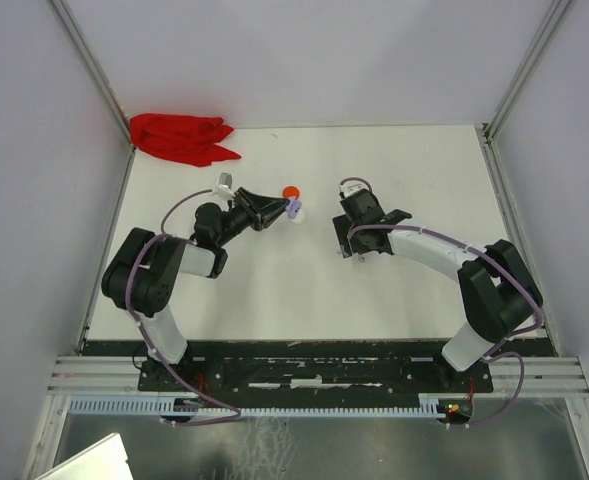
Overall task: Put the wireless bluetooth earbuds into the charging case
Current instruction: Pick up the earbud from the center of the board.
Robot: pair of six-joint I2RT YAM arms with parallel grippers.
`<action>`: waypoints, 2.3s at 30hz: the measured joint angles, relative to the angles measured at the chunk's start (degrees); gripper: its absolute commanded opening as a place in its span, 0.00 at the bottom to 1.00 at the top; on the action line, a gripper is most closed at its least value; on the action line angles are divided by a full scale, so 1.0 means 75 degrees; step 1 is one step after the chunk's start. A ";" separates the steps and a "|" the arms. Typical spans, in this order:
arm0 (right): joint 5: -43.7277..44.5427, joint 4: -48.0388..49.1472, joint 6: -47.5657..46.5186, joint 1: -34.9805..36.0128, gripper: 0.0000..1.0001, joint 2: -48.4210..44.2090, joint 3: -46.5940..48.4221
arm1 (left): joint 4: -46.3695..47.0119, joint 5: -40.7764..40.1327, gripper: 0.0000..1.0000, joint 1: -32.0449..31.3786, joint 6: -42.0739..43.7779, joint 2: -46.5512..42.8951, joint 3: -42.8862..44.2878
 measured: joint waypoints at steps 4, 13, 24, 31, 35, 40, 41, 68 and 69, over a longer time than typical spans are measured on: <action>0.0216 -0.0163 0.0122 0.0000 0.76 -0.0015 -0.0207 | 0.0187 0.0003 0.03 0.0000 -0.0029 0.0047 -0.0023; 0.0388 -0.0230 0.0131 0.0000 0.76 0.0187 -0.0280 | 0.0361 0.0012 0.03 0.0000 -0.0137 0.0312 -0.0058; 0.0385 -0.0224 0.0122 0.0000 0.76 0.0766 -0.0219 | 0.0519 0.0038 0.03 0.0003 -0.0219 0.0376 -0.0058; 0.0411 -0.0090 0.0073 -0.0003 0.76 0.1099 0.0146 | 0.0530 0.0052 0.03 0.0064 -0.0227 0.0376 -0.0058; 0.0449 0.0006 0.0070 -0.0009 0.76 0.1341 0.0408 | 0.0568 0.0073 0.03 0.0122 -0.0239 0.0376 -0.0058; 0.0574 0.0146 0.0070 -0.0099 0.76 0.1614 0.0714 | 0.0586 0.0140 0.03 0.0157 -0.0248 0.0393 -0.0058; 0.0592 0.0169 0.0070 -0.0128 0.76 0.1658 0.0769 | 0.0612 0.0163 0.03 0.0157 -0.0248 0.0411 -0.0058; -0.0481 0.0096 -0.1507 -0.0309 0.65 0.0889 0.1378 | 0.0755 0.0181 0.03 0.0251 -0.0300 0.0495 -0.0195; -0.0667 -0.0012 -0.1623 -0.0309 0.63 0.0921 0.1443 | 0.0766 0.0181 0.03 0.0251 -0.0315 0.0495 -0.0198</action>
